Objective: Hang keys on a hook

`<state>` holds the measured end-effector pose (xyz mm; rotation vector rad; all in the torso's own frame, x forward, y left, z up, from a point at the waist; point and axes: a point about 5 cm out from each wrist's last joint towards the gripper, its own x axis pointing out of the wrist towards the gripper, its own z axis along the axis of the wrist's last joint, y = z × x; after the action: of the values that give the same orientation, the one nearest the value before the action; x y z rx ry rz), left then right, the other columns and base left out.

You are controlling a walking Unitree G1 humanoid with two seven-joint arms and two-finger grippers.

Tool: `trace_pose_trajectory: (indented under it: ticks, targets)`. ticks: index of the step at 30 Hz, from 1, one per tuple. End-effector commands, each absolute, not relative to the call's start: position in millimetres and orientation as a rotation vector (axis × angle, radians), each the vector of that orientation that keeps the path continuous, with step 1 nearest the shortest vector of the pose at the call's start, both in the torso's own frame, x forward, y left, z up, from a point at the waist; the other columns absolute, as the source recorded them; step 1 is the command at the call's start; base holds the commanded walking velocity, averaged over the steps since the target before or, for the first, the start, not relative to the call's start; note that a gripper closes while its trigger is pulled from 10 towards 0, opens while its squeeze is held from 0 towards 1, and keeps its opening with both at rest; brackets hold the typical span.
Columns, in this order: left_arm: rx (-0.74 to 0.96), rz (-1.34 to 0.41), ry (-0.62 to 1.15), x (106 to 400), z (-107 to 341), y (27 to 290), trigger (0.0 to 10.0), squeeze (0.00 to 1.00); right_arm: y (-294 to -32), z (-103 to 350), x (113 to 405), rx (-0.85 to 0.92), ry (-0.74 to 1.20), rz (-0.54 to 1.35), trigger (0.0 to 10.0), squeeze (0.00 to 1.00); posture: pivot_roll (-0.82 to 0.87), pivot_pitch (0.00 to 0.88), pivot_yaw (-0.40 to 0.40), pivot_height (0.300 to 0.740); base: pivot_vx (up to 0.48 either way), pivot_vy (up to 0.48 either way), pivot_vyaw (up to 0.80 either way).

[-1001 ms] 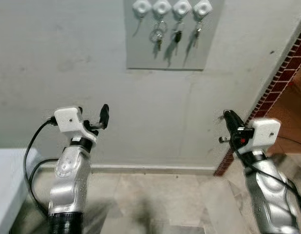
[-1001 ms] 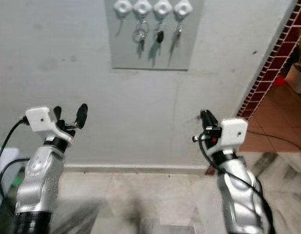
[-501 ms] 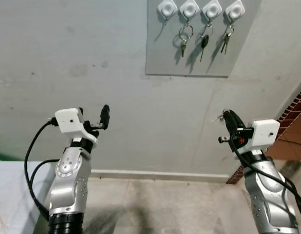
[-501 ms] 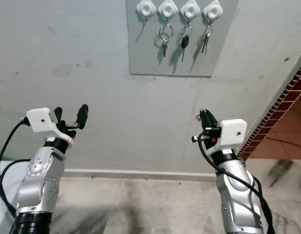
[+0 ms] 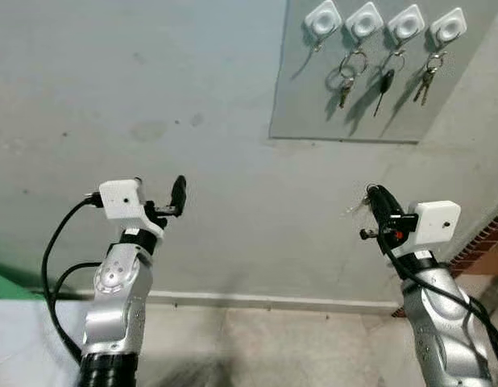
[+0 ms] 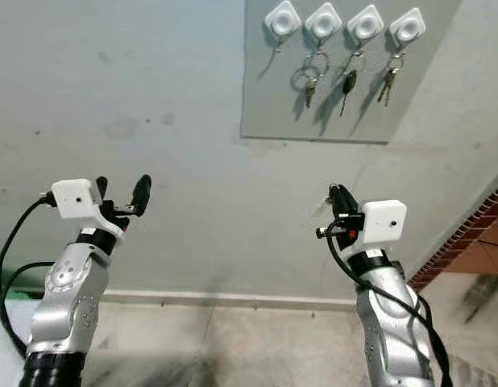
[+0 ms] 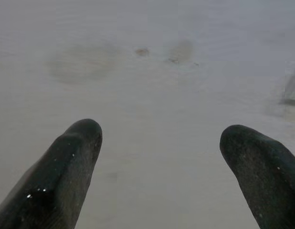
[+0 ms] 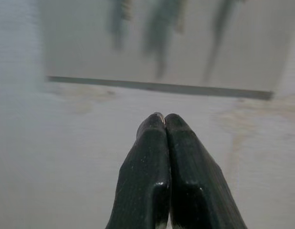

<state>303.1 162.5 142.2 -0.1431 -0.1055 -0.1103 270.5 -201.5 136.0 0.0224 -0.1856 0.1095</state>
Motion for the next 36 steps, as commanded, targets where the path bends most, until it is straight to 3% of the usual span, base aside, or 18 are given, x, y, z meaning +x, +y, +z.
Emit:
trace_pose_trajectory:
  ticks: [1,10,36]
  targets:
    - [-0.109,-0.106,-0.124,304,147,167,10.0,0.0,-197,143,272,0.021,-0.217,0.12,10.0,0.0,-0.03,0.071,-0.017,0.74,0.48,0.0,0.0]
    - [-0.169,-0.112,-0.128,304,147,166,10.0,0.0,-196,142,272,0.021,-0.217,0.124,10.0,0.0,-0.03,0.065,-0.015,0.74,0.476,0.0,0.0]
    - [-0.083,-0.27,-0.226,294,175,137,10.0,0.0,-188,145,275,0.008,-0.187,0.279,10.0,0.0,-0.03,0.094,-0.025,0.74,0.0,0.0,0.0]
